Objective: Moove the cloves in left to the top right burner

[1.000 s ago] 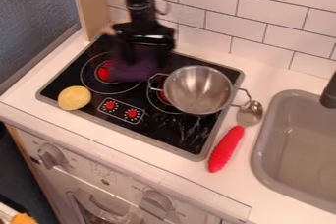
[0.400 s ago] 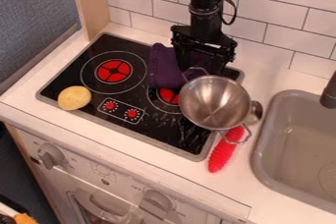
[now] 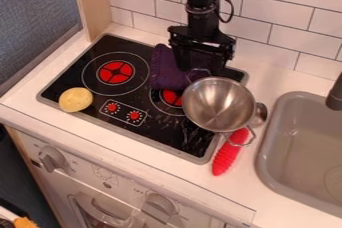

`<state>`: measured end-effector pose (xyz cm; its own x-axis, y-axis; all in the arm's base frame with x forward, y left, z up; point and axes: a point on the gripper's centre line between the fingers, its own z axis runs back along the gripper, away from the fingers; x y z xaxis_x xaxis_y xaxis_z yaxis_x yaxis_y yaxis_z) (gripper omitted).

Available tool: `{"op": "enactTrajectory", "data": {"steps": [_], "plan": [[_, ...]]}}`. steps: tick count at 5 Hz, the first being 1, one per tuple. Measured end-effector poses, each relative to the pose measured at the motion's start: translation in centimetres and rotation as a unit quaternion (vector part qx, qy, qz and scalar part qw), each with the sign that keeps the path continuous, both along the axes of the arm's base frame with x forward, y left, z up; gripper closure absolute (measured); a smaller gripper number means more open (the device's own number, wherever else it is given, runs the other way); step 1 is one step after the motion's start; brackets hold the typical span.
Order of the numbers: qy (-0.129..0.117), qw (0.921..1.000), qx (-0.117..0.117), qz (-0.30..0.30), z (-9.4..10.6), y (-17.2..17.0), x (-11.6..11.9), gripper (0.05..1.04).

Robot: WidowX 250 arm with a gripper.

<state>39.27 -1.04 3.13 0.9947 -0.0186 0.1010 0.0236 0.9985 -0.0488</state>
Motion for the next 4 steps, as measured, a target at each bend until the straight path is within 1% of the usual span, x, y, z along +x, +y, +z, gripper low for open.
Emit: {"op": "enactTrajectory", "data": {"steps": [1, 2, 3, 4], "plan": [[-0.007, 0.9999, -0.009, 0.009, 0.9, 0.3, 0.2, 0.085], [-0.038, 0.9991, -0.008, 0.017, 3.8, 0.3, 0.9, 0.085], [-0.092, 0.9954, 0.006, 0.023, 8.1, 0.7, 1.0, 0.085], [-0.119, 0.9928, 0.009, 0.013, 10.1, -0.5, -0.5, 0.085]]}}
